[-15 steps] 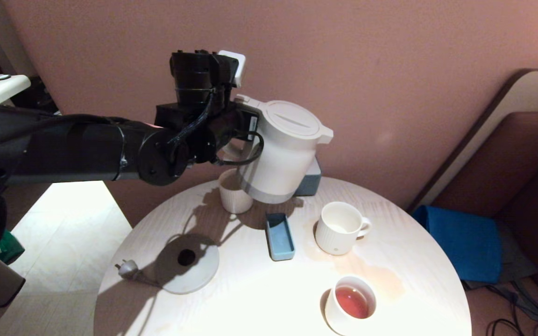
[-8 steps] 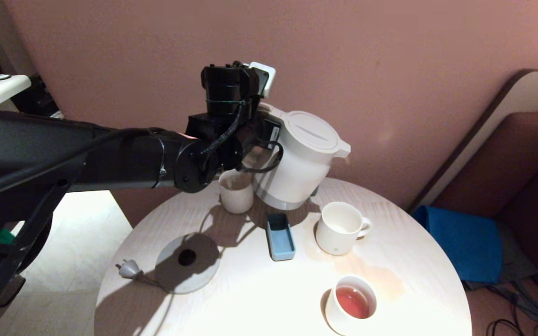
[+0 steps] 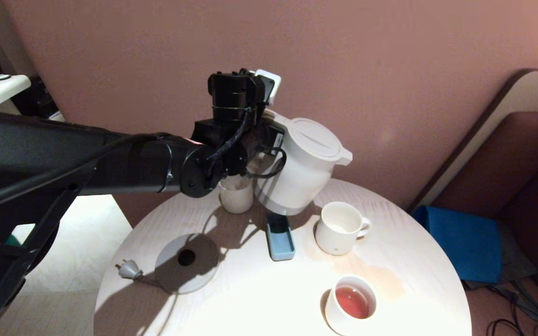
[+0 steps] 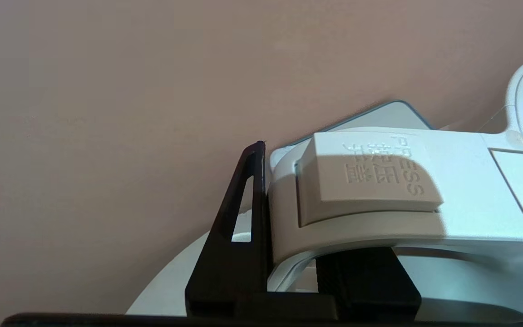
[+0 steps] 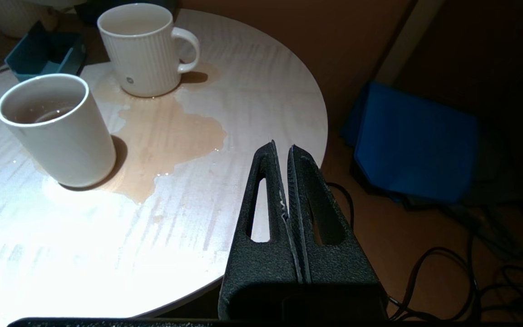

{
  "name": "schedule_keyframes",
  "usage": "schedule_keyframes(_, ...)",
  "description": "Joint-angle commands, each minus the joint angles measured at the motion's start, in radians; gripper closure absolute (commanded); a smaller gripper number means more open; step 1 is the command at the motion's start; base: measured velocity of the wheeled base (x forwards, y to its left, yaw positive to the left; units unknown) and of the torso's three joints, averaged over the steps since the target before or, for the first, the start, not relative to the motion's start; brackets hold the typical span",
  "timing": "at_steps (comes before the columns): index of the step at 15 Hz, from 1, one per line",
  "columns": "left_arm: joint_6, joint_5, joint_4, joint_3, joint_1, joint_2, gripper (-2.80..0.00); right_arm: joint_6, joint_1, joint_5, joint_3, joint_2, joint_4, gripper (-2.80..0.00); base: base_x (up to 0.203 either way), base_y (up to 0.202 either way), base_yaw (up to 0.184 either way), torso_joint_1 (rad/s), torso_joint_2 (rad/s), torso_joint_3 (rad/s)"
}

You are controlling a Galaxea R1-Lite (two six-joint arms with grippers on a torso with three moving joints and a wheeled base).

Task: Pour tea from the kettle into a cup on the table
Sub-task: Pour water into the cup

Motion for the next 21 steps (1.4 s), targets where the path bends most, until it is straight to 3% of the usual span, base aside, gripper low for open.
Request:
schedule_keyframes(1,0.004,0.013,-0.002,0.009,0.0,-0.007,0.0,0.0,0.0,0.0,0.0,0.001,0.0,0.0,0.0,0.0,0.0,0.0,0.0,0.0)
schedule_keyframes(21,0.189,0.014,-0.008,-0.027,-0.046,0.033,0.0,0.0,0.0,0.0,0.0,0.001,0.0,0.0,0.0,0.0,0.0,0.0,0.0,0.0)
